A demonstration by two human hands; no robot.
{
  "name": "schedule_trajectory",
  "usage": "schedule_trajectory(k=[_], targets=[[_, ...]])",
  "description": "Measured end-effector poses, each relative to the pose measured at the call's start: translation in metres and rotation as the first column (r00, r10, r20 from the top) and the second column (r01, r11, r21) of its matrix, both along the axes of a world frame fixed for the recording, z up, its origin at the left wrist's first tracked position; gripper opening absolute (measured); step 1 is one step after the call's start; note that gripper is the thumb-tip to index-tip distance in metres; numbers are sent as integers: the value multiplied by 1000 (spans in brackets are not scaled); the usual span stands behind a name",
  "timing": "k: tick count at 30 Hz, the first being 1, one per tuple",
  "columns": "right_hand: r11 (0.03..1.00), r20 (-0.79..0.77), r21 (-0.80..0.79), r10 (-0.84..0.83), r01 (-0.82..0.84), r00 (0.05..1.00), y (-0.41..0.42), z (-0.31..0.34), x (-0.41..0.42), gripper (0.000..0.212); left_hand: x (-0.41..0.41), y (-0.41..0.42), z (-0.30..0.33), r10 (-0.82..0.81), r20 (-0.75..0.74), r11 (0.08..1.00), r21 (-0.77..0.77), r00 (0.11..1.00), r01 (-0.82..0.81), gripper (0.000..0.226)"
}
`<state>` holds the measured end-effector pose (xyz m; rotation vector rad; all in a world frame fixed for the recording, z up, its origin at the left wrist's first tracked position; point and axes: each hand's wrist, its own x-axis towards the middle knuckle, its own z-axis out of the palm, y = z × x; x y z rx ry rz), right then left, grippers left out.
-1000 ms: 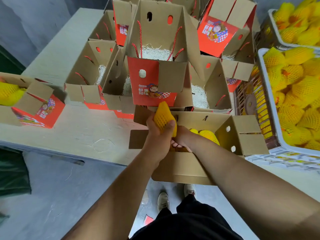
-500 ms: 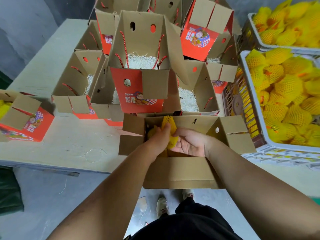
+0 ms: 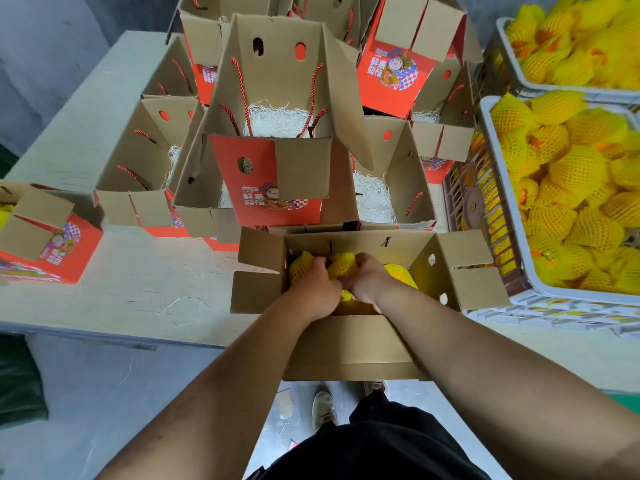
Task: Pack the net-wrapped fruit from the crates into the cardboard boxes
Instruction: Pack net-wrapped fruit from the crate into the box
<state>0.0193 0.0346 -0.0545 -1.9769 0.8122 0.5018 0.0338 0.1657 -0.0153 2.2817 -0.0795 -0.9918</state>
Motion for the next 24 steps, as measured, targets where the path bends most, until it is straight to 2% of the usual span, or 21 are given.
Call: schedule_trajectory(k=[2, 5, 8, 13, 15, 18, 20, 24], targets=[[992, -29, -112, 50, -53, 998, 3, -2, 2, 73, -7, 1, 3, -125, 112, 987, 118, 986, 111, 62], [993, -9, -96, 67, -67, 998, -7, 0, 1, 76, -17, 3, 8, -205, 151, 960, 223, 967, 168, 60], [988, 36, -118, 100, -95, 994, -16, 2, -2, 64, -17, 3, 10, -234, 134, 962, 174, 963, 210, 51], [978, 17, -153, 143, -139, 990, -29, 0, -3, 42, -18, 8, 13, -290, 208, 957, 71, 934, 281, 47], [968, 45, -197, 166, -154, 985, -29, 1, -5, 44, -21, 11, 15, -291, 193, 957, 57, 937, 285, 45], [879, 64, -285, 416, -383, 907, -17, 1, -11, 68, -22, 11, 16, -312, 156, 949, 109, 937, 297, 30], [800, 3, -334, 529, -498, 849, -13, 2, -11, 72, -23, 9, 17, -291, 137, 954, 111, 947, 277, 25], [805, -59, -330, 503, -492, 862, -25, 10, -4, 64, -23, 8, 17, -296, 111, 951, 132, 949, 281, 40]])
